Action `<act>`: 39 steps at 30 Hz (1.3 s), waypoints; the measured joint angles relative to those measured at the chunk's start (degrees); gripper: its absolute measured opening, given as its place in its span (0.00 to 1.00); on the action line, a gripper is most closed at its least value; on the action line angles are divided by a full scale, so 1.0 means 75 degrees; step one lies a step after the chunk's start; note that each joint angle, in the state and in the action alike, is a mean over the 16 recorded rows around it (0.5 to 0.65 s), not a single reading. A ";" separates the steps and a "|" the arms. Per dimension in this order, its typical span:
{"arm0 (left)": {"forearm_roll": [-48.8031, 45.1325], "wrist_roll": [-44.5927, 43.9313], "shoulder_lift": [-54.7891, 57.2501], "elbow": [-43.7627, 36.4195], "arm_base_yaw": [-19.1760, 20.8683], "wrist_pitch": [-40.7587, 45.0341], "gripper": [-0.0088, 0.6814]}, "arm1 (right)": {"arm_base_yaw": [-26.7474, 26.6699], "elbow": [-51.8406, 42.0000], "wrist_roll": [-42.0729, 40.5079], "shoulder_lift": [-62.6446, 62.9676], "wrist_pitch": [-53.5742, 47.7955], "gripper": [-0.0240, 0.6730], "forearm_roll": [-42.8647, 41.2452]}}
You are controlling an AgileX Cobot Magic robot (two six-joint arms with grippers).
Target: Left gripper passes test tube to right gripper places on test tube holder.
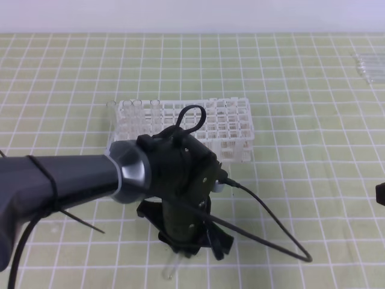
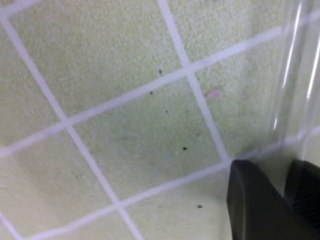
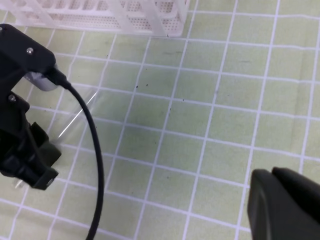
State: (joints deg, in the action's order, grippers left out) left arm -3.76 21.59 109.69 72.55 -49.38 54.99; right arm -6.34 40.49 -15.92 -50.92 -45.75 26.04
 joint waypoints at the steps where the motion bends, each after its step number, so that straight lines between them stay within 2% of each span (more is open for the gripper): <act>1: -0.0008 -0.0073 -0.0015 -0.0002 0.0001 0.0032 0.02 | 0.0000 0.0000 0.0000 0.0000 -0.0002 0.03 0.0000; 12: -0.0055 -0.0794 -0.0516 0.0005 -0.0002 0.0280 0.02 | 0.0000 0.0000 0.0000 0.0000 -0.0017 0.03 0.0000; 21: -0.0320 -0.1059 -0.2452 -0.0393 -0.0001 -0.0055 0.02 | 0.0000 0.0000 -0.0151 0.0000 0.0002 0.03 0.0206; 26: -0.0614 -0.1105 -0.3968 -0.1067 0.0001 -0.0465 0.02 | -0.0004 0.0015 -0.0491 0.0002 0.0049 0.03 0.0724; 32: -0.1039 -0.0799 -0.5971 -0.2396 0.0004 -0.1243 0.01 | -0.0108 0.0208 -0.0945 -0.0055 0.0114 0.03 0.1443; 39: -0.1542 -0.0195 -0.8065 -0.3942 0.0002 -0.2025 0.02 | -0.0623 0.0756 -0.1210 -0.0359 0.0299 0.03 0.1934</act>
State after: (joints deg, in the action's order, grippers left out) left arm -15.33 20.13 49.20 42.98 -49.36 39.80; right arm -11.01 46.16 -24.99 -53.61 -43.51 40.54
